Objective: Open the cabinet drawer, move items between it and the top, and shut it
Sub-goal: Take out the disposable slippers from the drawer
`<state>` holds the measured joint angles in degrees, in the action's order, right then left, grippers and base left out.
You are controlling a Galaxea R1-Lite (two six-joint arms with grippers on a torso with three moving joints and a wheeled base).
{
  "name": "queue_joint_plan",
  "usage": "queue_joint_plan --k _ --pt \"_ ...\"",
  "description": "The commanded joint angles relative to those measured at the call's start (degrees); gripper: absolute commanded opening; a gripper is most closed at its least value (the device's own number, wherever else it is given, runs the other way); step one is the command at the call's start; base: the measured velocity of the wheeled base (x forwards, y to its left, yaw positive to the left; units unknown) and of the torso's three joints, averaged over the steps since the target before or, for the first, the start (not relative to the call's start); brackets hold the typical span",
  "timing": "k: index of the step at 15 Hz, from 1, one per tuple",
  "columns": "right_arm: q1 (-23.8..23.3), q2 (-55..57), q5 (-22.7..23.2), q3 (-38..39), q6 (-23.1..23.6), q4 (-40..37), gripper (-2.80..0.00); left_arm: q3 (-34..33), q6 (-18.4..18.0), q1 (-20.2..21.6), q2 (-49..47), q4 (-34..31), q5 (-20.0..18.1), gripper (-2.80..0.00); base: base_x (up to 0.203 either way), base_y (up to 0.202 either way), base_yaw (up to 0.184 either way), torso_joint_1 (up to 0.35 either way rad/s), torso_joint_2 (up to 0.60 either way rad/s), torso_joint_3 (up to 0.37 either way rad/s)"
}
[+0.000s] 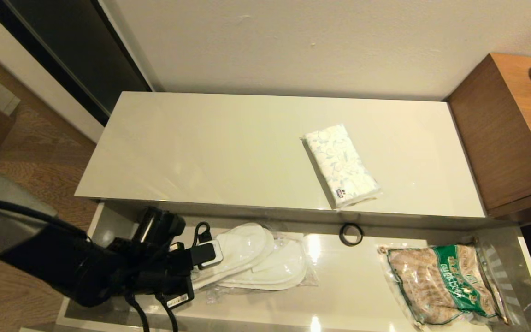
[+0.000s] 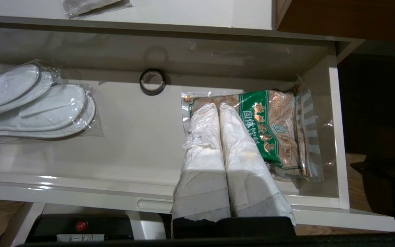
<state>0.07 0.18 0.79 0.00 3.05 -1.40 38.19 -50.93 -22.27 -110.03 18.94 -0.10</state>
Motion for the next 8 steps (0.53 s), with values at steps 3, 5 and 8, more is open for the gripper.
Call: queue_joint_plan --k 3,5,8 --pt "0.0 0.1 0.0 0.1 0.0 0.0 -2.8 1.8 -0.3 -1.2 -4.5 0.5 1.4 0.0 0.0 0.0 0.0 0.0 0.0 0.0" --pt "0.0 0.1 0.0 0.1 0.0 0.0 -2.8 2.6 -0.1 -1.9 -4.9 0.4 1.3 0.0 0.0 0.0 0.0 0.0 0.0 0.0" --pt "0.0 0.1 0.0 0.1 0.0 0.0 -2.8 3.9 1.8 -3.9 -5.1 0.5 1.5 0.0 0.0 0.0 0.0 0.0 0.0 0.0"
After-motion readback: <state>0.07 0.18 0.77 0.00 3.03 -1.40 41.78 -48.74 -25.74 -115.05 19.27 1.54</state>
